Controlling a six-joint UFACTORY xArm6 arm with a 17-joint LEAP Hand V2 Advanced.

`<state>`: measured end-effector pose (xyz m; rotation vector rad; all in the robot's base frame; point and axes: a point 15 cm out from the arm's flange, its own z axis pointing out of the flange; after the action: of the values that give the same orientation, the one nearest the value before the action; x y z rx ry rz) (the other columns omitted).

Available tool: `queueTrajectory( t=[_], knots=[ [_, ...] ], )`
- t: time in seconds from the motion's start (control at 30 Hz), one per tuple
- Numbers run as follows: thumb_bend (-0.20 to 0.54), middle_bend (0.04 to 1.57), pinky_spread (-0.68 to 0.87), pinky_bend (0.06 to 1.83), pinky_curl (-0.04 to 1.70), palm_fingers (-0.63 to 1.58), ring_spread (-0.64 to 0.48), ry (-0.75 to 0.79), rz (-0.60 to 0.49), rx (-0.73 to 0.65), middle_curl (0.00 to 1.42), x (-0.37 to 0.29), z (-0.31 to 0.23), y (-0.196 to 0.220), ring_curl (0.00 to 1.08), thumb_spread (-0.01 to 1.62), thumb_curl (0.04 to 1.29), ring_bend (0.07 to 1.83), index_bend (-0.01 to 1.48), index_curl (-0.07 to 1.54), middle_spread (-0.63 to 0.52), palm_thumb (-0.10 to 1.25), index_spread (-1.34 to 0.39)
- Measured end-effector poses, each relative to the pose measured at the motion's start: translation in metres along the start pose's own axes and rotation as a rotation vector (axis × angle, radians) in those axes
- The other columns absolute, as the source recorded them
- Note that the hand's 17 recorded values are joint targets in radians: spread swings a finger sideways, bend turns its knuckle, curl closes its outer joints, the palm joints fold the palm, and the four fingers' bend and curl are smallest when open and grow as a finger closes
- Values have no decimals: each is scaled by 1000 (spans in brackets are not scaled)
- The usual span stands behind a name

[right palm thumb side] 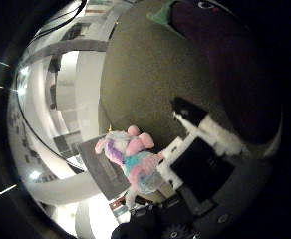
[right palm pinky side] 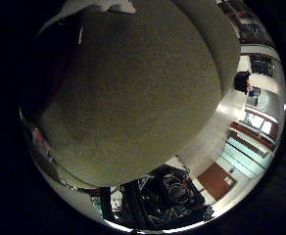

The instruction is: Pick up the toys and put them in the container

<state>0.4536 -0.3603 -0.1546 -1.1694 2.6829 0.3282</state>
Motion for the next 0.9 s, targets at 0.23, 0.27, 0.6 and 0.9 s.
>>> queueTrajectory(
  t=[0.23,0.27,0.6,0.9],
  knots=[
    [-19,758,-314,1375,228,1206,-270,3,-5,-6,586,-3,1,1,462,887,414,1052,373,358,-241,917,-409],
    [-19,807,-303,1398,256,1251,-278,3,-5,-5,615,-3,0,1,478,881,419,1083,471,410,-252,930,-429],
    [-18,1170,-185,1603,461,1101,-238,8,-23,28,842,-5,-14,-9,643,862,465,1386,994,785,-247,1017,-361],
    [-9,1216,-164,1624,566,1036,-240,6,-42,80,924,-6,-51,-26,728,956,539,1414,1061,881,-224,1108,-305]
  ],
)
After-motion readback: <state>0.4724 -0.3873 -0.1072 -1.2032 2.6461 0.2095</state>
